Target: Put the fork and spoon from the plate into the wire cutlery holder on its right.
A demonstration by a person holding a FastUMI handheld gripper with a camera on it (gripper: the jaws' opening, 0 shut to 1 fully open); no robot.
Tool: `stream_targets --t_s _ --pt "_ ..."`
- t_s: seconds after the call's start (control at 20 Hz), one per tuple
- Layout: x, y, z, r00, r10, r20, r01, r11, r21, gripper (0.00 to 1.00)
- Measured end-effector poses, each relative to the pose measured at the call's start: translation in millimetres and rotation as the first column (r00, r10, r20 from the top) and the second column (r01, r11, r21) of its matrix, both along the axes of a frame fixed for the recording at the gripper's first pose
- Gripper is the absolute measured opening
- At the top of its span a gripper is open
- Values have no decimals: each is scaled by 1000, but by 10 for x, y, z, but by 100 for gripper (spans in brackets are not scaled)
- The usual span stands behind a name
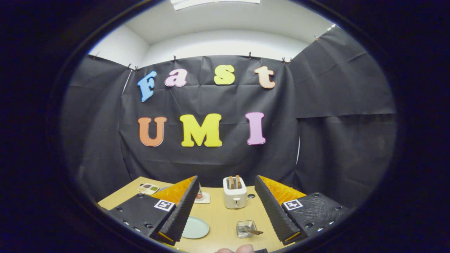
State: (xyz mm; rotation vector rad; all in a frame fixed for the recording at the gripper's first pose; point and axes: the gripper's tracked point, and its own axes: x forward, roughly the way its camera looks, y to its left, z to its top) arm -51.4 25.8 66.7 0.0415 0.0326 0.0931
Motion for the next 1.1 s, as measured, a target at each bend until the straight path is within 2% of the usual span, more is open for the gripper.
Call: stream_targets --t_s 0.35,1.1 --pt "-22 30 -46 1000 -4 -12 5 1000 15 96" --pt "71 74 185 999 -15 51 15 1000 -3 96"
